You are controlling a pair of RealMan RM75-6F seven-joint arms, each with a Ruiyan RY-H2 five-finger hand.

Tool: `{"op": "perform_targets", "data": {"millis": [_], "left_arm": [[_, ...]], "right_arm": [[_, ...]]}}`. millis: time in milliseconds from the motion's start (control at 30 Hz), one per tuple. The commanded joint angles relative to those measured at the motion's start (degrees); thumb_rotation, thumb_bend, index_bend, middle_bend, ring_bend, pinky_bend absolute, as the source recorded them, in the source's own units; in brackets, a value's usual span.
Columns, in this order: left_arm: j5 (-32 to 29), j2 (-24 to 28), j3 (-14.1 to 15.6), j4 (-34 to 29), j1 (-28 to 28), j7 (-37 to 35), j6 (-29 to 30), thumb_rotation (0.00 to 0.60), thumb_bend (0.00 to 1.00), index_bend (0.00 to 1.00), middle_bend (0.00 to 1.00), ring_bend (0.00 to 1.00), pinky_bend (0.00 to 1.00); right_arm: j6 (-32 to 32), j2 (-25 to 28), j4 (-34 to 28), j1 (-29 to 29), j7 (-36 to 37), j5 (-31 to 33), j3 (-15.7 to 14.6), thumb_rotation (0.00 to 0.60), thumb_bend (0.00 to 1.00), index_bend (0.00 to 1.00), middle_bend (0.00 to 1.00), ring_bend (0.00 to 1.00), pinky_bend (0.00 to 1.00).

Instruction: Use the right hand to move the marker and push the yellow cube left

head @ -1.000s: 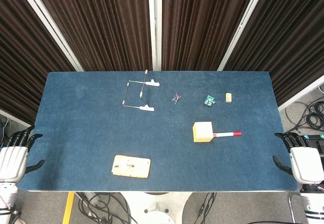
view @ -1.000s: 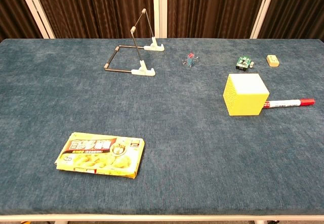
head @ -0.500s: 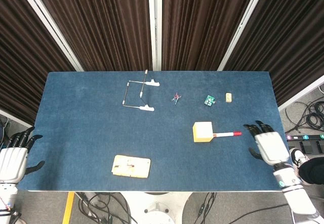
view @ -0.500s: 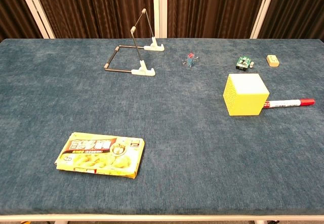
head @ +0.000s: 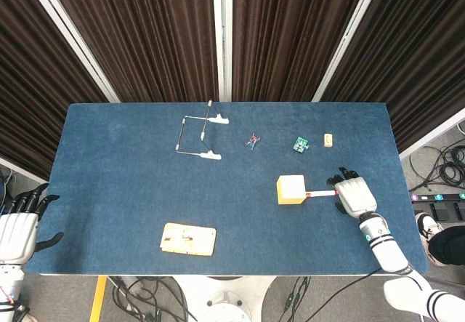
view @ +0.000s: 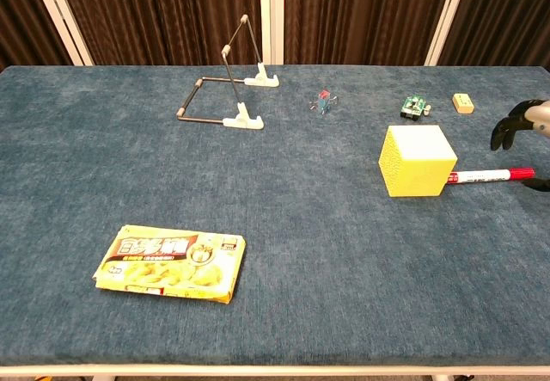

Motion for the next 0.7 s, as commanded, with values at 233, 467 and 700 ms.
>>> {"op": "perform_targets", "data": {"millis": [233,467,700], "left_arm": [[-0.3,-0.2,0.0,0.0,0.1,-0.2,-0.3,0.600,0.03,0.31,0.20,0.16,0.16],[-0.4,-0.2,0.1,0.1,0.1,-0.4,-0.6,0.600,0.03,0.31,0.20,0.16,0.16],[-0.6,-0.3,0.1,0.4,0.1,-0.7,-0.7,0.600,0.03,0.31,0.20,0.16,0.16]], "right_arm": [[-0.3,-5.2,7.3,1.5,3.3,0.3,-0.4,0.600,0.21,0.42,0.40,0.11,0.22],[-0.5,-7.3,10.7,2.1,5.0,0.5,-0.4,0.600,0.22,0.48,0.43,0.13,0.22],[-1.5,-8.3,12.1,2.9,4.6,1.0,-0.6,0.600,0.22,0.48,0.43,0.13,0.22]]}}
